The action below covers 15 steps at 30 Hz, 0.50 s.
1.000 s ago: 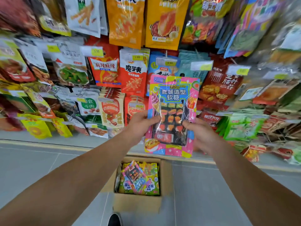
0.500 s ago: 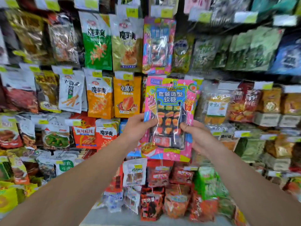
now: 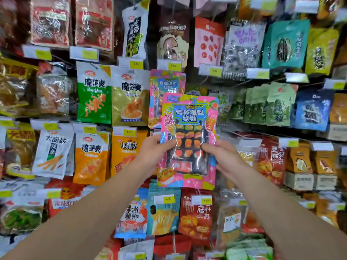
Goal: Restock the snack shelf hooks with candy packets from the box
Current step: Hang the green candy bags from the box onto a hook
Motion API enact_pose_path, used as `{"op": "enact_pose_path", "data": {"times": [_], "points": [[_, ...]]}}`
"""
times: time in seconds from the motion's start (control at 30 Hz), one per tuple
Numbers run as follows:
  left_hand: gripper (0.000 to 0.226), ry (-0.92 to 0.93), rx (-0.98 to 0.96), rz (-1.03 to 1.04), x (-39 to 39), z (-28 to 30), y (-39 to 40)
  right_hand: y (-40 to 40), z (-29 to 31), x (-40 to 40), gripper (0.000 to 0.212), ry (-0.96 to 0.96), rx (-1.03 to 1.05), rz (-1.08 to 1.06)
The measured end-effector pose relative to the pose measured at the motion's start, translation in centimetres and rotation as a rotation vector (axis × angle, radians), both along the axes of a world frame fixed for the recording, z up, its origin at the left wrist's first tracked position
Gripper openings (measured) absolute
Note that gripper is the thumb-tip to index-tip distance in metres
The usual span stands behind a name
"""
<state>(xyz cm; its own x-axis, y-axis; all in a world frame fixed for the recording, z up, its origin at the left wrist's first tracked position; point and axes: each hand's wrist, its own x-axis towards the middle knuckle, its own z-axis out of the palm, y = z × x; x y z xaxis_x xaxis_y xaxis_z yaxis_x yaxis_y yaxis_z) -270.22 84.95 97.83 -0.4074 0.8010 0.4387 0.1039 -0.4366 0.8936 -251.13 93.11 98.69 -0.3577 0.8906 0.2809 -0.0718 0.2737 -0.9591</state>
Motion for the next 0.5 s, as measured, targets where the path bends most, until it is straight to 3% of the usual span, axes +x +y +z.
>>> {"op": "enact_pose_path", "data": {"times": [0.1, 0.27, 0.5], "points": [[0.019, 0.006, -0.006, 0.020, -1.9, 1.0, 1.9, 1.5, 1.5, -1.7, 0.006, -0.111, 0.147, -0.089], [0.004, -0.018, -0.011, 0.063, -5.8, 3.1, 4.5, 4.4, 5.2, -5.5, 0.041, -0.249, 0.364, -0.235], [0.005, 0.016, -0.029, 0.173, -9.9, 5.4, 6.7, 7.5, 11.3, -9.7, 0.046, -0.507, 0.852, -0.432]]}}
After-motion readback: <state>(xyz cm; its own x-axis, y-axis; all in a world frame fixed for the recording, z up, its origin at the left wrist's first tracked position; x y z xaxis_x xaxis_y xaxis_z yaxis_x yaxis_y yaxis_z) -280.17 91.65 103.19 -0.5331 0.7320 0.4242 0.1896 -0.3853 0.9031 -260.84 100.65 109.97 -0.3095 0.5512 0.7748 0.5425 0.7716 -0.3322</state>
